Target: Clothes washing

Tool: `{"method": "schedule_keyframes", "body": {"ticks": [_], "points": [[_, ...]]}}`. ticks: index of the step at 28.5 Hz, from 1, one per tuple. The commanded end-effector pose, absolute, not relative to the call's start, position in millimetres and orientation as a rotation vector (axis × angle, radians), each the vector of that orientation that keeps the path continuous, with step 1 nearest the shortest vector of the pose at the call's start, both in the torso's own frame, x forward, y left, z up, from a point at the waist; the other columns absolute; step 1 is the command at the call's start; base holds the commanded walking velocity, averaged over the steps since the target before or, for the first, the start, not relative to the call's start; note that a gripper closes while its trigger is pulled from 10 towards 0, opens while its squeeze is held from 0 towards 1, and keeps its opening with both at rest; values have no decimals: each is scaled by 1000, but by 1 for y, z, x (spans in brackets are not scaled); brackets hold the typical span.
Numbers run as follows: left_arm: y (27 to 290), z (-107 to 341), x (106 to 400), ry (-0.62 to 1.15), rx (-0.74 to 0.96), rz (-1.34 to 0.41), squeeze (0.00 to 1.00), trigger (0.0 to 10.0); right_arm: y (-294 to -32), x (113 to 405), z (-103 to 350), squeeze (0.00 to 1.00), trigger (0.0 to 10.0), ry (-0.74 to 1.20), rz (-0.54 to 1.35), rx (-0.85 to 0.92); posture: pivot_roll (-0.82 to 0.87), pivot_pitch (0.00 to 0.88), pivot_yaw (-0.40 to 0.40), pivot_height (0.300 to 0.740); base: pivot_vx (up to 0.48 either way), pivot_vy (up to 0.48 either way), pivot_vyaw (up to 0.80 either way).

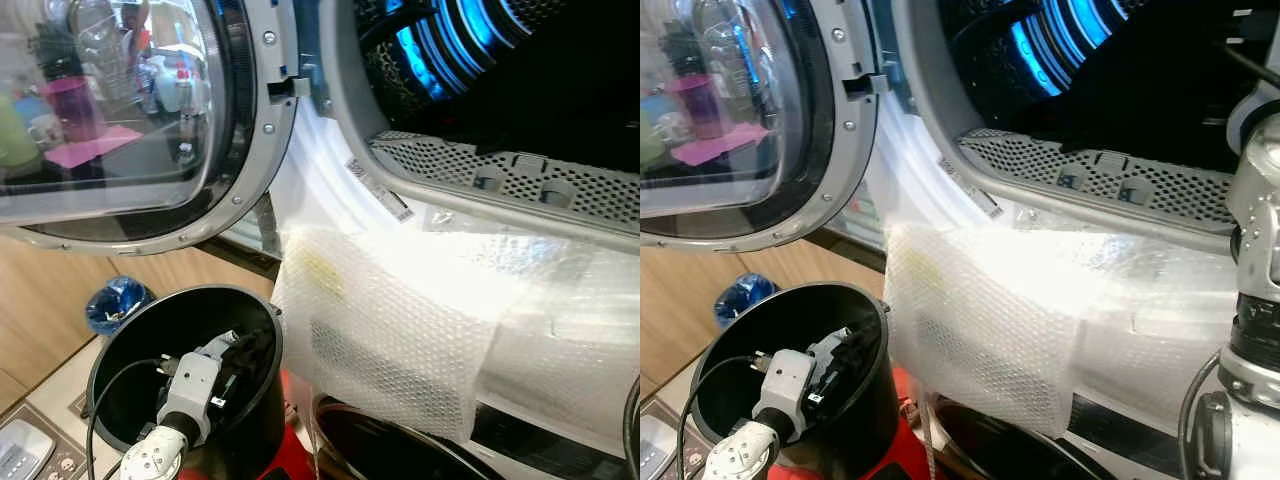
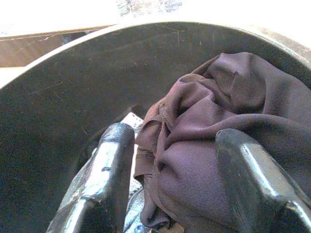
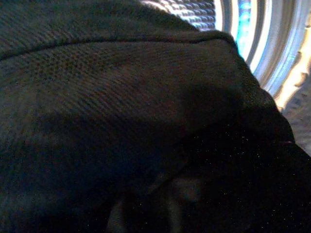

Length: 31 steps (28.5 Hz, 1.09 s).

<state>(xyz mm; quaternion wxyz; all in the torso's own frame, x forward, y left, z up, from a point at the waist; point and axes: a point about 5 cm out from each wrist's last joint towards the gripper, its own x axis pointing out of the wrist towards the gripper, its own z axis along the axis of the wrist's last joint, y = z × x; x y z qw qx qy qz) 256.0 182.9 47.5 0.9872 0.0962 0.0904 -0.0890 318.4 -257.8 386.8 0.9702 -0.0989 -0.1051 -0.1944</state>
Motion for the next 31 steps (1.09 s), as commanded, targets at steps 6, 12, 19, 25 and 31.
{"method": "schedule_keyframes", "body": {"ticks": [6, 12, 19, 25, 31], "points": [[184, 39, 250, 231, 189, -189, 0, 10000, -231, 296, 386, 0, 10000, -214, -132, -231, -178, 35, 69, 740, 0, 0, 0], [181, 39, 252, 227, 187, -204, 0, 10000, -204, 286, 379, 0, 10000, -228, 104, -296, -168, 3, 62, 740, 0, 0, 0], [181, 39, 252, 225, 184, -202, 0, 10000, -205, 267, 384, 0, 10000, -320, 256, -391, -172, 12, 57, 740, 0, 0, 0], [180, 38, 251, 227, 180, -199, 0, 10000, -196, 239, 390, 0, 10000, -442, 398, -501, -178, 16, 56, 740, 0, 0, 0], [181, 38, 251, 225, 179, -198, 0, 10000, -178, 209, 379, 0, 10000, -586, 710, -461, -167, 17, 52, 740, 0, 0, 0]]}}
